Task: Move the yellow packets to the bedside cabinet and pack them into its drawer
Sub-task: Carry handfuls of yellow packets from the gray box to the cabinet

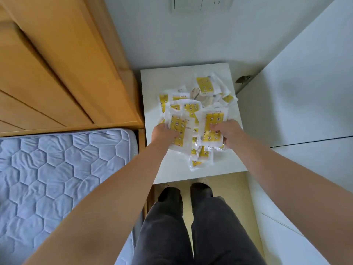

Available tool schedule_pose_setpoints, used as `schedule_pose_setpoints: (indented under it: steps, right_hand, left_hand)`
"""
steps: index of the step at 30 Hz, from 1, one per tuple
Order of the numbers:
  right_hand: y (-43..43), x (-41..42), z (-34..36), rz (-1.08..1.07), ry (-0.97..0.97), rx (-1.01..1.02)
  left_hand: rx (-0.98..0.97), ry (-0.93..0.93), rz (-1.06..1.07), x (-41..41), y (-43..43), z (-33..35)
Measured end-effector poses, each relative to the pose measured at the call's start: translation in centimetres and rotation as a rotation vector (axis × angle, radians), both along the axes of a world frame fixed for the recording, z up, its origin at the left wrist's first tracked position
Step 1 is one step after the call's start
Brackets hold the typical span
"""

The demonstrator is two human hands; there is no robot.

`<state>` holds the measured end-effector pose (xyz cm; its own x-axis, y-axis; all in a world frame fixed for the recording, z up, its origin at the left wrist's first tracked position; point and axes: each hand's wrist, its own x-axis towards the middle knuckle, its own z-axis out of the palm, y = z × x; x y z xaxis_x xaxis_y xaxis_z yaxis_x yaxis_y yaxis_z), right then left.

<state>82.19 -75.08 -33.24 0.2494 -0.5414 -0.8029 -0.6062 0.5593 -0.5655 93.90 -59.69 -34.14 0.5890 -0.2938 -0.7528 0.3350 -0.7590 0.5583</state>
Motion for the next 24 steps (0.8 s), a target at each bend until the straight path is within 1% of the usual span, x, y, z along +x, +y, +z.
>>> schedule_pose_setpoints:
  steps: [2, 5, 6, 7, 8, 9, 11, 12, 13, 14, 17, 24]
  right_hand:
    - [-2.8, 2.3, -2.0, 0.012, -0.007, -0.052]
    - [-6.2, 6.3, -3.4, 0.156, -0.045, -0.163]
    - [-7.3, 7.6, -3.9, 0.222, -0.036, -0.207]
    - [-8.3, 8.8, -4.8, 0.295, -0.013, -0.261]
    - [-9.5, 9.9, -6.2, 0.387, 0.008, -0.346]
    - [-10.3, 10.8, -7.3, 0.512, 0.052, -0.452]
    - [-11.3, 11.6, -9.6, 0.888, 0.222, -0.717]
    - [-11.8, 11.6, -10.9, 1.025, 0.324, -0.797]
    - [-12.2, 11.6, -12.0, 1.081, 0.389, -0.804]
    - [-12.4, 11.6, -12.8, 1.083, 0.411, -0.791]
    - [-12.5, 11.5, -14.2, 1.058, 0.393, -0.788]
    - [-12.7, 12.4, -14.0, 1.127, 0.311, -0.782]
  left_hand:
    - [-0.008, -0.031, 0.009, 1.9, -2.0, -1.4]
    - [-0.077, -0.083, 0.074, 3.9, -4.6, -3.2]
    - [-0.098, -0.126, 0.061, 4.4, -5.6, -3.9]
    - [-0.094, -0.193, 0.007, 4.7, -6.3, -4.7]
    - [-0.058, -0.292, -0.089, 5.0, -7.1, -5.9]
    - [0.02, -0.422, -0.218, 5.0, -7.5, -7.3]
    - [0.181, -0.644, -0.465, 4.7, -8.1, -10.2]
    - [0.214, -0.686, -0.521, 4.4, -8.2, -11.7]
    - [0.226, -0.692, -0.528, 4.0, -8.4, -13.0]
    - [0.228, -0.692, -0.511, 3.6, -8.5, -14.0]
    - [0.243, -0.765, -0.464, 2.8, -9.0, -15.5]
    - [0.288, -0.775, -0.446, 3.0, -9.6, -15.3]
